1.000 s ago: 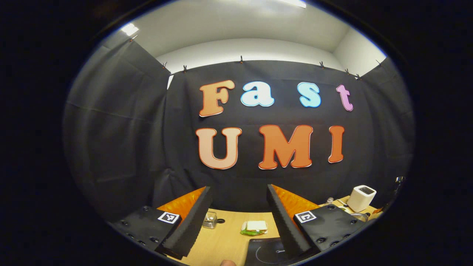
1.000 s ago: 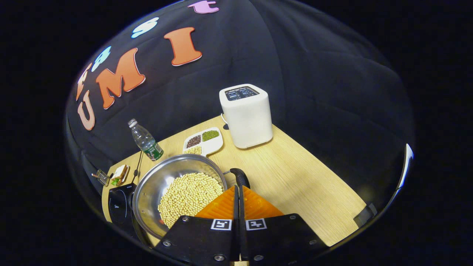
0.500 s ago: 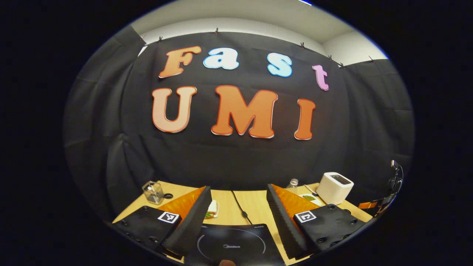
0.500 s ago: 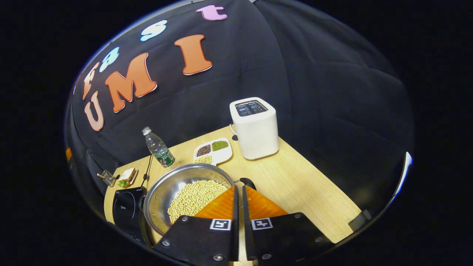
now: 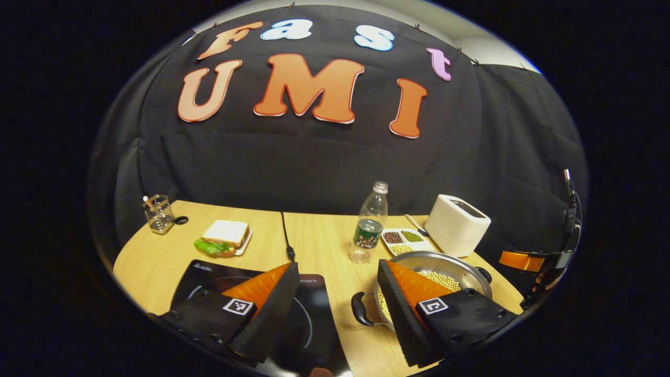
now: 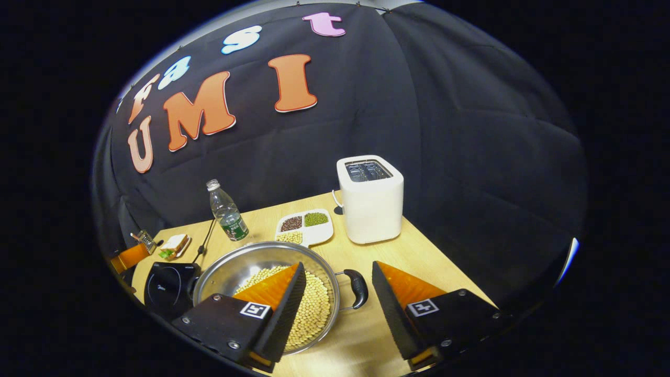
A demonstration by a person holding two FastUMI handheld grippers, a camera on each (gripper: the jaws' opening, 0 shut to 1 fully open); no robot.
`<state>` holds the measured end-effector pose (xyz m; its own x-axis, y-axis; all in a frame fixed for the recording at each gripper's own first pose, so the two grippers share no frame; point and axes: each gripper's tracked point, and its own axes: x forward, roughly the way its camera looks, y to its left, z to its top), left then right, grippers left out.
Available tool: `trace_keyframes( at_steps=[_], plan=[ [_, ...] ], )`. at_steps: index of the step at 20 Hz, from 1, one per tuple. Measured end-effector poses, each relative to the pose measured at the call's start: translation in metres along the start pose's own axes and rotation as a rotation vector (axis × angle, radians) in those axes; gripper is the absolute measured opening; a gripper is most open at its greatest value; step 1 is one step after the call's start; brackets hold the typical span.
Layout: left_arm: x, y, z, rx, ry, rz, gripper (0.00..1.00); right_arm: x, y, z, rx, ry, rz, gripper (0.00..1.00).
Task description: First push the handle of the pot to place it horizontally, then grasp the pot with both hands and set it on the induction cooktop.
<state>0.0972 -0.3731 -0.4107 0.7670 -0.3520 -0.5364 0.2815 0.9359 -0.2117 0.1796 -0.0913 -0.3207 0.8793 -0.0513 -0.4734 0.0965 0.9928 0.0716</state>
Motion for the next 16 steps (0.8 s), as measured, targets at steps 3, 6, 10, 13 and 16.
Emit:
trace_keyframes(
  at_steps=[3, 6, 10, 13, 16],
  plan=[
    [0.02, -0.025, -0.03, 0.008, 0.053, -0.038, 0.99, 0.008, 0.0, -0.008, -0.025, 0.02, -0.006, 0.91],
    [0.037, -0.037, -0.058, 0.042, 0.115, -0.042, 0.99, 0.019, -0.001, -0.016, -0.039, 0.041, -0.01, 0.94],
    [0.051, -0.046, -0.082, 0.041, 0.184, -0.05, 0.99, 0.034, -0.004, -0.03, -0.028, 0.076, -0.013, 0.94],
    [0.061, -0.046, -0.093, 0.055, 0.22, -0.04, 0.99, 0.046, -0.005, -0.039, -0.031, 0.104, -0.021, 0.94],
    [0.071, -0.047, -0.1, 0.073, 0.242, -0.039, 0.99, 0.053, -0.004, -0.048, -0.026, 0.139, -0.016, 0.94]
  ],
)
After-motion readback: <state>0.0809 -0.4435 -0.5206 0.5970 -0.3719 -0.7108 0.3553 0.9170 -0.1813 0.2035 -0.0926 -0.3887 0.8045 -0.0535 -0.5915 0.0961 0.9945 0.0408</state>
